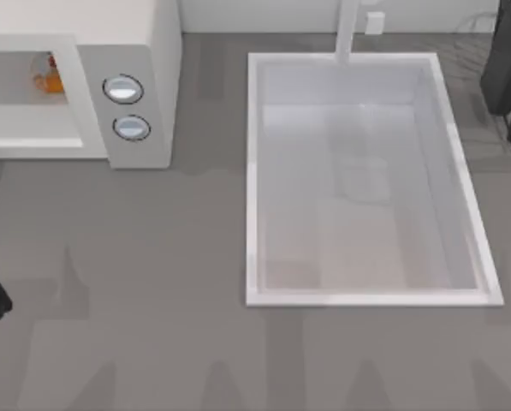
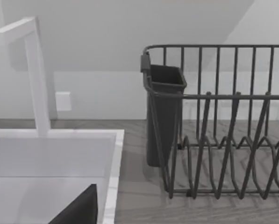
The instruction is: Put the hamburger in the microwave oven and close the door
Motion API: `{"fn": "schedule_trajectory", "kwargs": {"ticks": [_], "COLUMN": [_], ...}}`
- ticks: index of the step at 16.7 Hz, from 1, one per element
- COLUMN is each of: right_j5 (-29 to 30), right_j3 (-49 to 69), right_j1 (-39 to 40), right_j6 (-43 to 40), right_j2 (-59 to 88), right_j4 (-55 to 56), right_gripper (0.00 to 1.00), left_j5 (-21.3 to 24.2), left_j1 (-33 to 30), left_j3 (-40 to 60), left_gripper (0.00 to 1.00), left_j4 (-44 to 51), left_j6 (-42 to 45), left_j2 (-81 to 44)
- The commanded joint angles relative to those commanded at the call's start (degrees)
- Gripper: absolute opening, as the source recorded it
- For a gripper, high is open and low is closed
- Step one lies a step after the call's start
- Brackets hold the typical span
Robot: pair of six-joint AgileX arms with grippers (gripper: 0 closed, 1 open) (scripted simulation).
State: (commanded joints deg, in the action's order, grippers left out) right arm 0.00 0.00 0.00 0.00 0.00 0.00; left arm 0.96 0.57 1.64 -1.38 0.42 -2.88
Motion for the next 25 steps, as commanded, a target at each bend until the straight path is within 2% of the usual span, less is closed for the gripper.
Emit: {"fn": "schedule_trajectory", "kwargs": {"ticks": [7,20,25], "right_j5": [0.0,0.0,0.0], "right_j3": [0.0,0.0,0.0], "right_j1": [0.0,0.0,0.0], "right_j6": [0.0,0.0,0.0], "right_j2": [0.0,0.0,0.0], "right_j4": [0.0,0.0,0.0], "right_gripper": [1.0,1.0,1.0], "left_j5": [-1.0,-1.0,-1.0], "left_j1": [-0.6,-0.6,-0.6], "left_j3": [-1.6,-1.6,-1.6], "left_gripper": [1.0,0.02,0.0], "left_j4": [1.4,1.4,1.4], "left_j6": [-0.4,-0.4,-0.4], "left_j2": [2.9,2.9,2.9]}}
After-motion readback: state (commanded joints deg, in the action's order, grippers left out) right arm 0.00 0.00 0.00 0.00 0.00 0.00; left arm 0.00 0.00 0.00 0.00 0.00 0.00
